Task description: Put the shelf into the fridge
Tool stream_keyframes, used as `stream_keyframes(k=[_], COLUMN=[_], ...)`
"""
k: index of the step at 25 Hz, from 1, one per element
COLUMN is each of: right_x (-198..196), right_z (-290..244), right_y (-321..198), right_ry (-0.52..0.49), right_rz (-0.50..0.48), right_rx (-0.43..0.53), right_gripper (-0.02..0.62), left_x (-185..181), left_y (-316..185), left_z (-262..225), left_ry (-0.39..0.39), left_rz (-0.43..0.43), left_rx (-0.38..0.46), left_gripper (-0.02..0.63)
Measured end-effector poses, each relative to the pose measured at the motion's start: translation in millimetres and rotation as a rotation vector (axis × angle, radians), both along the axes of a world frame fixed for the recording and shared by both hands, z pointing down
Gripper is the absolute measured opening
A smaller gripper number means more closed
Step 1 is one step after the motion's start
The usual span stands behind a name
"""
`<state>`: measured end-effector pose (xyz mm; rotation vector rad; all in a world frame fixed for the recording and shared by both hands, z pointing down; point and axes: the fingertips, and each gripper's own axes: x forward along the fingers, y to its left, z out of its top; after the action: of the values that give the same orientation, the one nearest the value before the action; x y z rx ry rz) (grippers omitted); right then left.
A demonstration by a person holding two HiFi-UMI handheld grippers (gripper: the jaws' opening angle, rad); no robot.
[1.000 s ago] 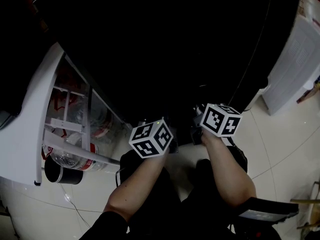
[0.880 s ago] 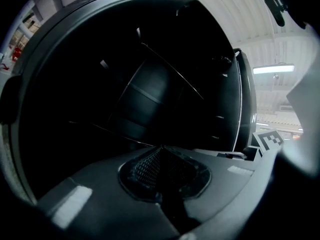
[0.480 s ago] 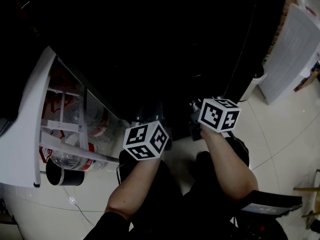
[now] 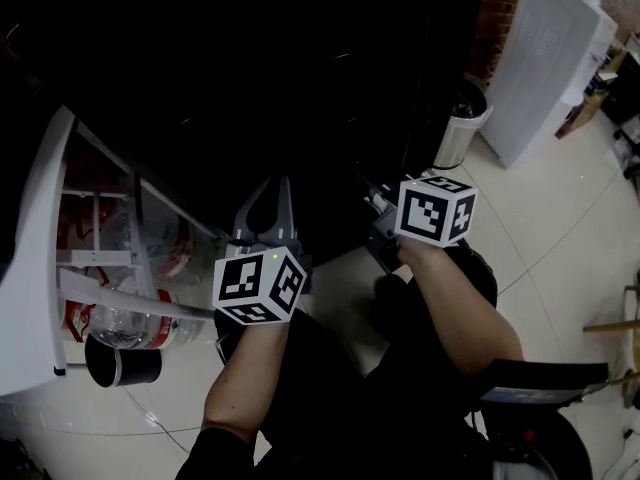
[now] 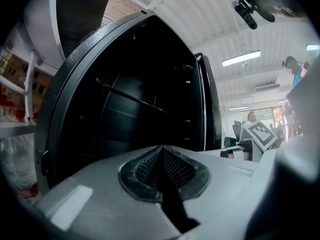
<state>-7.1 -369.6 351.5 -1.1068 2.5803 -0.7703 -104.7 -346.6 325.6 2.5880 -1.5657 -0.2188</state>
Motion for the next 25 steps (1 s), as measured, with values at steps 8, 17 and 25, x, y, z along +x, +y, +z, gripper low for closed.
stream_keyframes(k=[8,17,25], right_x=[6,21,36], right_z=[-33,-71,-102], right_y=[43,82,84], right_ry=[0.05,0.087,0.166], right_rz=[-0.082,-0.087,-0.038], right_rx=[0.101,0.183,0.258], right_gripper=[0.006,0.006,0.006], left_x=[6,18,11], left_y=[26,59,61], left_z=[-36,-70,-79], left_ry=[0.032,-0.055,-0.096], left_rz=[0.024,0.109,0.097], left_rx=[0.065,0.117,0.125], left_gripper=[0.0,0.0,0.0])
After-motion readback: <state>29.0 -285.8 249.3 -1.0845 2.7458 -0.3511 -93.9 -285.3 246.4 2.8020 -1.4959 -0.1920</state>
